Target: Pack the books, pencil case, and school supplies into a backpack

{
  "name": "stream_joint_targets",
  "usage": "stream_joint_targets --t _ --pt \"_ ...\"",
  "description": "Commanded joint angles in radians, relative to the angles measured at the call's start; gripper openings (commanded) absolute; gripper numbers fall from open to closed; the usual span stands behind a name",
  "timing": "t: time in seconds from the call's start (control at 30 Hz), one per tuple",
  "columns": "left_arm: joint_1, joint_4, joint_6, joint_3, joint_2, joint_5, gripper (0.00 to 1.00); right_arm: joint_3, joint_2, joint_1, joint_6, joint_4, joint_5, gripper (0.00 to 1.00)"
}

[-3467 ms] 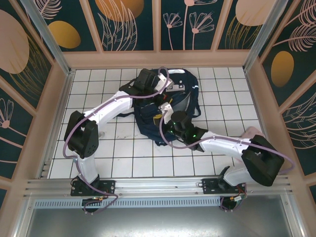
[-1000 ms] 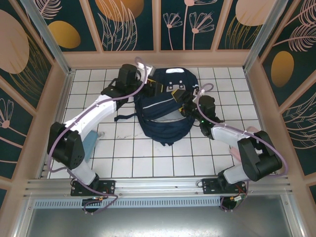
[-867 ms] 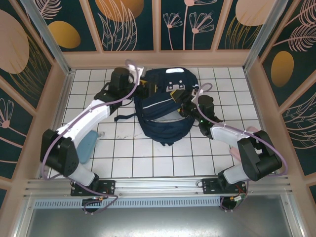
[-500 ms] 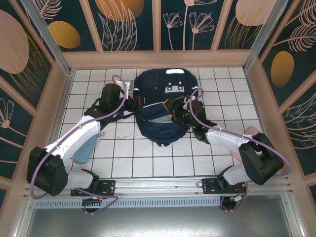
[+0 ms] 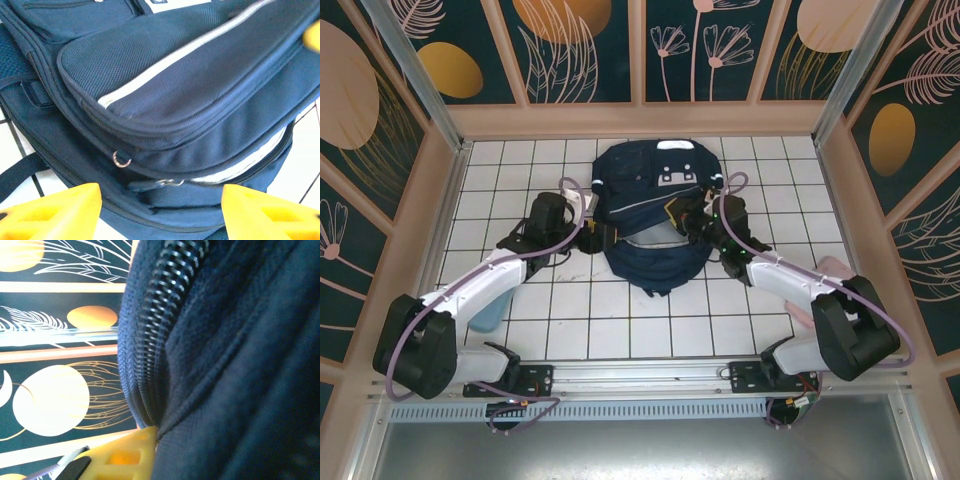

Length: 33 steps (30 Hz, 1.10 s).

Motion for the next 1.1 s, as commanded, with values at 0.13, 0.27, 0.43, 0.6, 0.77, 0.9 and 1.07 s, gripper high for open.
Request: stream_joint_targets --t 0.13,0.27,0.43,0.6,0.77,0.9,1.07 --pt "-0.003 0.277 0.142 -0.095 0.029 0.104 0.65 0.086 -0.065 -0.061 0.013 0.138 -0.049 0.1" --pt "-0.003 0.295 0.19 -0.081 0.087 0.163 0.64 0.093 -0.062 -0.076 0.029 0.162 -0.068 0.1" --pt "-0.004 0.245 0.216 -0.026 0.178 0.21 0.6 0.092 -0.065 -0.093 0.039 0.178 -0.084 0.1" --pt "-0.003 0.31 0.209 -0.019 0.214 0.281 0.59 0.099 -0.067 -0.099 0.039 0.19 -0.097 0.09" --pt "-0.003 0.351 0.237 -0.021 0.212 0.316 0.5 0.101 -0.069 -0.103 0.033 0.185 -0.103 0.09" --pt "-0.003 0.344 0.238 -0.035 0.198 0.334 0.34 0.104 -0.073 -0.104 0.023 0.171 -0.098 0.09" --pt "-0.001 0.343 0.232 -0.055 0.163 0.396 0.22 0.117 -0.071 -0.105 0.003 0.148 -0.087 0.09"
